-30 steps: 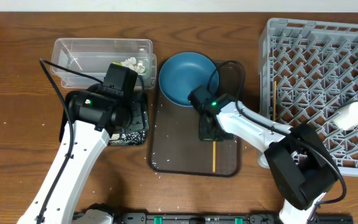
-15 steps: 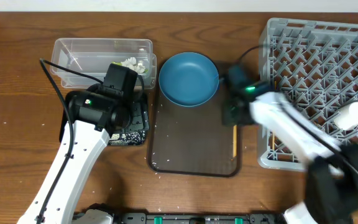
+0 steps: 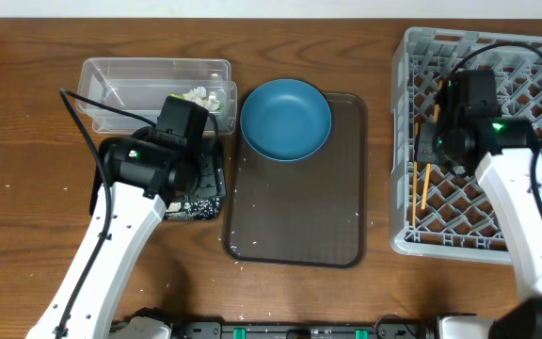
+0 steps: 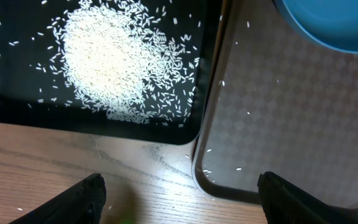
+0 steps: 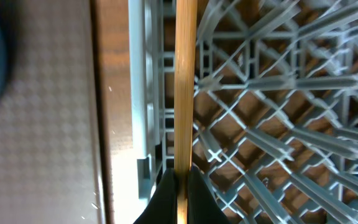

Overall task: Sort waste into correct bins and load items into the dishwasher rack
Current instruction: 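Place the second chopstick upright in the rack beside the first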

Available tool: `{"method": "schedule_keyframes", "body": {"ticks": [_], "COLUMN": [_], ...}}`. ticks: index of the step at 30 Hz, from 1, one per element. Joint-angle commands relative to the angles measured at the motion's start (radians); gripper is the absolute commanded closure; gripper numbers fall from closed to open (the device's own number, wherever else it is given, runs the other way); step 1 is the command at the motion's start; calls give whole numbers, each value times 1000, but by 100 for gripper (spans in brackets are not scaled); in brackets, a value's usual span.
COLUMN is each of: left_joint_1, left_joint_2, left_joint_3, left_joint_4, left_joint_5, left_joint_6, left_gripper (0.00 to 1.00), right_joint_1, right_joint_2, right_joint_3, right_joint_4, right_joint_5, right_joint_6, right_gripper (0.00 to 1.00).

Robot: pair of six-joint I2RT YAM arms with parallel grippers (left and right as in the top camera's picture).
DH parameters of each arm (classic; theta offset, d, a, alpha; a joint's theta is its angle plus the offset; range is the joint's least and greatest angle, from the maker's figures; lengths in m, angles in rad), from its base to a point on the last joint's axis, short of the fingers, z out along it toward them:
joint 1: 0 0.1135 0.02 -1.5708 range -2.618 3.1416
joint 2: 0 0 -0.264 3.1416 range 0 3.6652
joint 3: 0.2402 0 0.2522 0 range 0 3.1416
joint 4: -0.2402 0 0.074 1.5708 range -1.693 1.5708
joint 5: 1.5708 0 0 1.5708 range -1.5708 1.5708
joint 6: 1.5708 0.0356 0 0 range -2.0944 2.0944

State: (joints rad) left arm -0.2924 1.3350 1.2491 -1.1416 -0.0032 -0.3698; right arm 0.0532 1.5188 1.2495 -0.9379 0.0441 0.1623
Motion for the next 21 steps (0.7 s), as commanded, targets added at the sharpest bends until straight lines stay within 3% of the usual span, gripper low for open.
{"method": "schedule_keyframes", "body": {"ticks": [1,8,12,16,21], "left_joint_1": [1,1,2,1,1], "left_joint_2": [6,6,6,6,6], "left_joint_3": [-4,-4,-4,-4,-4], "left_joint_4": [-3,-3,-3,-3,-3], "left_joint_5": [-5,-5,-5,-5,-5], "left_joint_6": [-9,-9,-10,-9,-9], "left_gripper": [19,19,19,19,19], "right_joint_1": [-8,-6,-6,-6,-6], "right_joint_2": [67,175,190,187,185], "right_joint_3": [-18,-18,-18,-17,-13], "right_joint_4": [-1,2,-2,-5,-18], "right_joint_5": [-18,-24,-26,-26,-26], "right_joint_6": [-66,-62,-63,-63,-63], "right_gripper": [99,99,93,78,77]}}
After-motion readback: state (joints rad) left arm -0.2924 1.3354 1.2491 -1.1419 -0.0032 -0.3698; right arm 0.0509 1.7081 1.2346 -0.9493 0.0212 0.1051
